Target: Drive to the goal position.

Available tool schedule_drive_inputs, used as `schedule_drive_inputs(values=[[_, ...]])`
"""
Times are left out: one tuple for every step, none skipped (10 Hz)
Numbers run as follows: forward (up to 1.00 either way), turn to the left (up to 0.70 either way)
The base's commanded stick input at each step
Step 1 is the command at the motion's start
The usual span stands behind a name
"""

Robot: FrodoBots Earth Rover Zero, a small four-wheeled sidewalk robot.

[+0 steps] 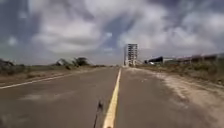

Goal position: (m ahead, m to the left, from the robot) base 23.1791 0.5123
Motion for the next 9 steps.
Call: schedule_drive_inputs(values=[[1.00,0.00],[1.00,0.00],[1.00,0.00],[1.00,0.00],[1.00,0.00],[1.00,0.00],[1.00,0.00],[1.00,0.00],[1.00,0.00]])
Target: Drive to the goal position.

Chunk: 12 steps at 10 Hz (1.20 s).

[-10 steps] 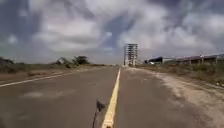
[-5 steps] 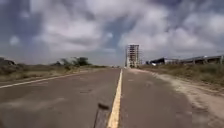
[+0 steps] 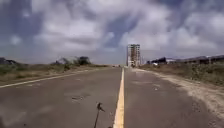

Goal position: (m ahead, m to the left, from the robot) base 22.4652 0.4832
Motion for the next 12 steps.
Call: schedule_drive_inputs(values=[[1.00,0.00],[1.00,0.00],[1.00,-0.02],[1.00,-0.12],[1.00,-0.22],[1.00,-0.32],[1.00,-0.40],[1.00,-0.40],[1.00,0.00],[1.00,0.00],[1.00,0.00],[1.00,0.00]])
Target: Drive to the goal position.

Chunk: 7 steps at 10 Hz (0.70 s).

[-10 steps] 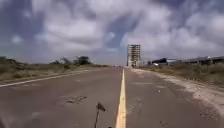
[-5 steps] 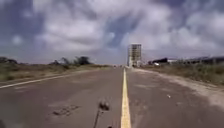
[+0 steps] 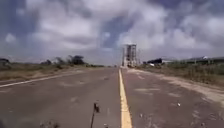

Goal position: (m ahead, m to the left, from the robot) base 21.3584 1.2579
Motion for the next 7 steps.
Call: schedule_drive_inputs(values=[[1.00,0.00],[1.00,0.00],[1.00,0.00],[1.00,0.00],[1.00,0.00],[1.00,0.00],[1.00,0.00]])
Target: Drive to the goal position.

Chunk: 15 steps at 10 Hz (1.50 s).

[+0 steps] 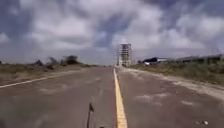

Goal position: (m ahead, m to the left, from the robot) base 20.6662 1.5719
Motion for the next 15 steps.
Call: schedule_drive_inputs(values=[[1.00,0.00],[1.00,0.00],[1.00,0.00],[1.00,0.00],[1.00,0.00],[1.00,0.00],[1.00,0.00],[1.00,0.00],[1.00,0.00],[1.00,0.00],[1.00,0.00],[1.00,0.00],[1.00,0.00],[1.00,0.00],[1.00,0.00]])
